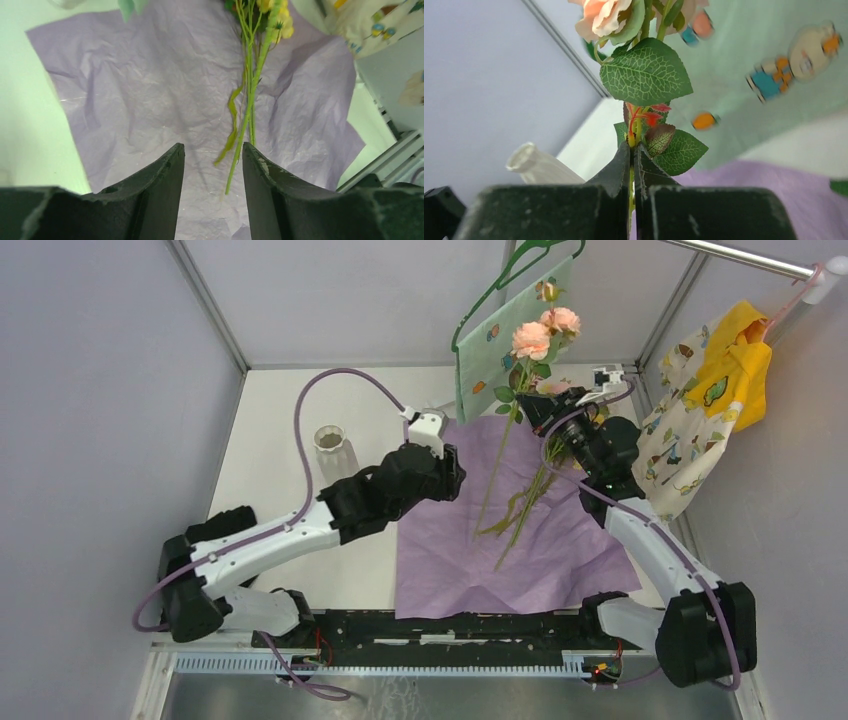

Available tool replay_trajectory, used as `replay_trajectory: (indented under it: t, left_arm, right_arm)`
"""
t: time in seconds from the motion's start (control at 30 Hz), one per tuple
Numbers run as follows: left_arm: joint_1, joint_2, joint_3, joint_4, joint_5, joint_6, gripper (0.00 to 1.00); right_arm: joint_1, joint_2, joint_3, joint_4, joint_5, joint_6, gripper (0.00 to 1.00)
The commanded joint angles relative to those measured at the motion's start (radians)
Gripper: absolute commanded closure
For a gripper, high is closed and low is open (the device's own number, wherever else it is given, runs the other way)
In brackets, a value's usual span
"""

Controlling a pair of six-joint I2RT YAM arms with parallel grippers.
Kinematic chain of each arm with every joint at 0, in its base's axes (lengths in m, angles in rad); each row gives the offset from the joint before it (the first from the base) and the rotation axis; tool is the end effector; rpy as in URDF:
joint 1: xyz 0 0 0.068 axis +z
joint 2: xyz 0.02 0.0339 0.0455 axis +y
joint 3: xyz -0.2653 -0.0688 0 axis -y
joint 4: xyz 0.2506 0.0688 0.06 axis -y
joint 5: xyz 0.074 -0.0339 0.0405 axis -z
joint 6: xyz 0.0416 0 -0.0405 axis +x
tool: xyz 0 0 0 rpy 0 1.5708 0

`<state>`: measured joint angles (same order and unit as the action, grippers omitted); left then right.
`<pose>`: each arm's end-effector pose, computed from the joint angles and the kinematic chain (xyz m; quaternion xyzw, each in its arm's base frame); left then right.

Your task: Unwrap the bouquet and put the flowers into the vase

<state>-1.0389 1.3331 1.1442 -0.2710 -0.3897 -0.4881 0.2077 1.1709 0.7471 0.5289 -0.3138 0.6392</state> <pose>0.1738 -0.2641 0.3333 0.1284 0.8299 -0.2389 0.4875 0.2740 0.0709 0.3214 0.0280 0.6703 0.3970 0.6263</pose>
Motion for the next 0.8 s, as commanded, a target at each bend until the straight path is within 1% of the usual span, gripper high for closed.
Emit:
replay_trajectory:
  t: [0.0,0.13,0.3,0.47,0.6,0.77]
  left_arm:
    - [0.004,-0.175,0.032,-0.022,-0.091,0.034,0.46]
    - [0.005,-0.310,0.047,-0.054,-0.153,0.050,0.43]
    - [0.004,-0.436,0.042,-0.083,-0.233,0.063,0.41]
    - [0.004,-0.514,0.037,-0.145,-0.338,0.034,0.38]
    - [0.004,-0.587,0.013,-0.164,-0.376,0.019,0.37]
    - [0.004,-0.646,0.005,-0.210,-0.411,0.016,0.37]
  right_arm:
    - [0.020,-0.105,-0.002,0.294,-0.075,0.051,1.00]
    - [0.095,-0.139,0.038,0.420,-0.081,0.035,1.00]
    - [0.244,-0.078,0.168,0.514,-0.076,-0.040,1.00]
    - [0.347,0.083,0.346,0.580,-0.094,-0.047,1.00]
    - [0.404,0.227,0.506,0.620,-0.105,-0.061,1.00]
    - [0.439,0.411,0.682,0.731,-0.099,0.015,1.00]
